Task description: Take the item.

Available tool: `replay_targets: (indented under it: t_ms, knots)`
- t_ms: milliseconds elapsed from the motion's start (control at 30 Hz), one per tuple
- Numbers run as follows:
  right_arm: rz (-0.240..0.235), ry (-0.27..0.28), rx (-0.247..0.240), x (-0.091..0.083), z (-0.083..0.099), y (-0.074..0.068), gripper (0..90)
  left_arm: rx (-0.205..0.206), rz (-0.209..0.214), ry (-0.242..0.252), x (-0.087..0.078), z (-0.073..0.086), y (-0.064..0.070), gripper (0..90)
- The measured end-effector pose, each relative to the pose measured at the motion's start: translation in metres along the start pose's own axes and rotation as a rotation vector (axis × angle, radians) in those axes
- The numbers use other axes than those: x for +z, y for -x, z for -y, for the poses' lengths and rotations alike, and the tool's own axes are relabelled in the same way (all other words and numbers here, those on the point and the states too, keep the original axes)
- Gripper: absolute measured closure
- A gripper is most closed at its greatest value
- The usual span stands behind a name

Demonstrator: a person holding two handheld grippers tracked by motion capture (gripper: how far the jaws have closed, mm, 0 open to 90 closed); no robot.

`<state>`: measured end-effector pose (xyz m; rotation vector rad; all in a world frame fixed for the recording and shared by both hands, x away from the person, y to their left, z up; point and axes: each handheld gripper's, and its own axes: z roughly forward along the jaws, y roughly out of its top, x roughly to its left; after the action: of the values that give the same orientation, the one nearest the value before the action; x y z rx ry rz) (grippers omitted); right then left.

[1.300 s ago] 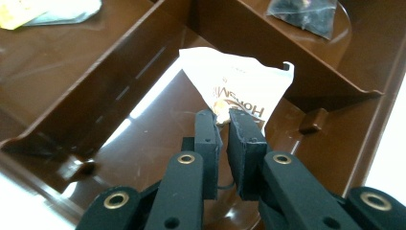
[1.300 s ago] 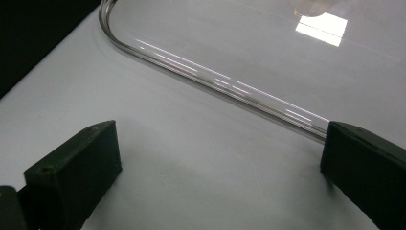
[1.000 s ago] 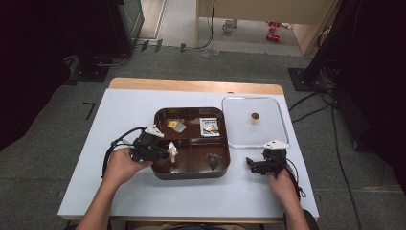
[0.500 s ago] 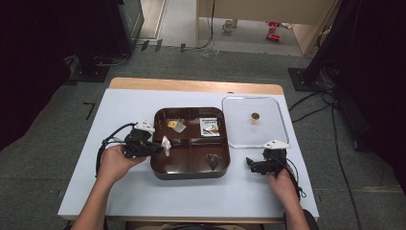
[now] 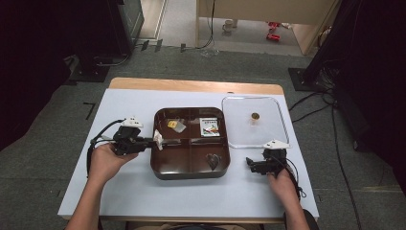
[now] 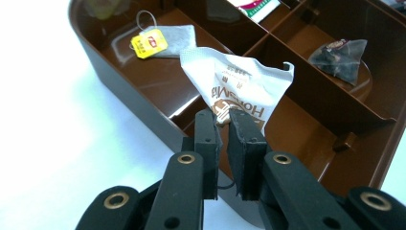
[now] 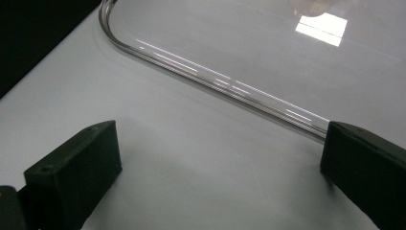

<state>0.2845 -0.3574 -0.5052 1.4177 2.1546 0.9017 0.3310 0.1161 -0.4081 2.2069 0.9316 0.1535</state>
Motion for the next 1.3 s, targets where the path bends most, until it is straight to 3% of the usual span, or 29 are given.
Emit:
replay_targets:
  t_ms: [467,767,900,1300]
  knots:
    - [0.001,0.0,0.0,0.0,0.0,0.0,0.0,-0.04,-0.039,0.047,-0.017,0.007,-0.016,83.5]
    - [0.001,0.0,0.0,0.0,0.0,0.0,0.0,-0.093,-0.055,0.061,-0.026,0.017,-0.032,83.3]
    - [0.001,0.0,0.0,0.0,0.0,0.0,0.0,-0.126,-0.056,0.05,-0.026,0.023,-0.04,83.3]
    - [0.0,0.0,0.001,0.0,0.0,0.0,0.0,-0.161,-0.112,-0.007,-0.012,0.036,-0.057,82.8]
